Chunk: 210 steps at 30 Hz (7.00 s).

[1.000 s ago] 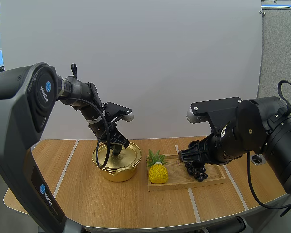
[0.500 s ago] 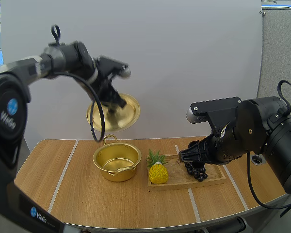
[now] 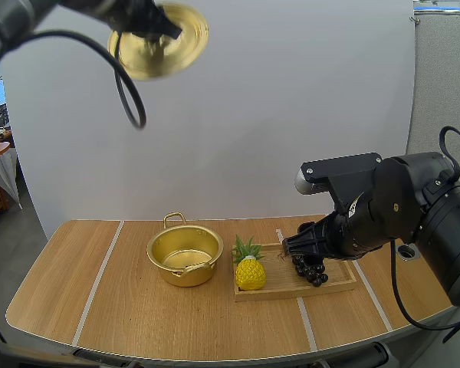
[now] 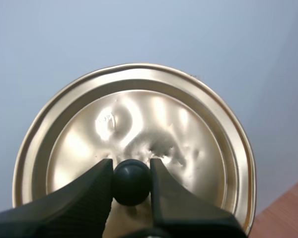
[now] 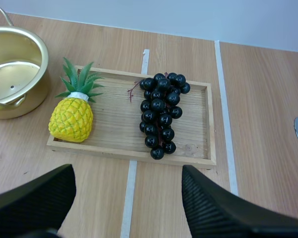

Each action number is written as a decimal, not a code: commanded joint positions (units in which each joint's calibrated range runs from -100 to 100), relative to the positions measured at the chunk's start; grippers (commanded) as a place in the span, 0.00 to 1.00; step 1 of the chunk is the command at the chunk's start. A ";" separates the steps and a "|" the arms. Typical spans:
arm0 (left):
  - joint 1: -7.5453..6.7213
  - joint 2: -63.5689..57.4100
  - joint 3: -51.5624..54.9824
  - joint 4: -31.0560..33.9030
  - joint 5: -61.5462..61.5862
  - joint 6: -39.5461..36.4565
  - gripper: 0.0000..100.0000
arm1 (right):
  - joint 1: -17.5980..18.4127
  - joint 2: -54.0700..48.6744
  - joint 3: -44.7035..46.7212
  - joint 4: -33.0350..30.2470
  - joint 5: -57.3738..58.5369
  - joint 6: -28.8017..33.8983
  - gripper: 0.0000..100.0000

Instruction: Open the pot, put the grape inside, and close it

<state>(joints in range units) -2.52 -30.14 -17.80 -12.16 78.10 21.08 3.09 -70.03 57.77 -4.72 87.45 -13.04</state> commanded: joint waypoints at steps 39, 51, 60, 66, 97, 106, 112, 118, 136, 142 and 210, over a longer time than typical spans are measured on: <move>-0.10 -0.46 -12.50 2.15 -7.98 -3.83 0.00 | -1.59 30.33 -10.10 -1.97 -19.31 4.46 1.00; -0.10 -0.46 -12.50 2.15 -7.98 -3.83 0.00 | -5.69 41.07 -12.19 4.04 -24.66 -1.52 1.00; -0.10 -0.46 -12.50 2.15 -7.98 -3.83 0.00 | -6.02 47.42 -12.19 3.23 -27.98 -1.52 1.00; -0.10 -0.46 -12.50 2.15 -7.98 -3.83 0.00 | -8.00 51.54 -12.19 4.72 -30.62 -3.66 1.00; -0.10 -0.46 -12.50 2.15 -7.98 -3.83 0.00 | -8.19 65.52 -12.19 10.08 -42.72 -9.52 1.00; -0.10 -0.46 -12.50 2.15 -7.98 -3.83 0.00 | -8.19 68.21 -12.19 9.97 -44.74 -9.63 1.00; -0.10 -0.46 -12.50 2.15 -7.98 -3.83 0.00 | -8.19 68.21 -12.19 10.08 -44.87 -9.63 0.63; -0.10 -0.46 -12.50 2.15 -7.98 -3.83 0.00 | -8.19 68.21 -12.19 10.45 -43.23 -9.63 0.00; -0.10 -0.46 -12.50 2.15 -7.98 -3.83 0.00 | -8.19 49.67 -12.19 10.45 -42.06 -9.63 0.00; -0.10 -0.46 -12.50 2.15 -7.98 -3.83 0.00 | -7.90 42.72 -14.78 10.71 -37.66 -10.90 0.00; -0.10 -0.46 -12.50 2.15 -7.98 -3.83 0.00 | 17.75 83.45 -38.90 10.77 -37.90 -10.48 0.00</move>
<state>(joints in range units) -2.52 -30.53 -29.76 -10.06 71.50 17.76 20.97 13.36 19.34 6.65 50.90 -23.39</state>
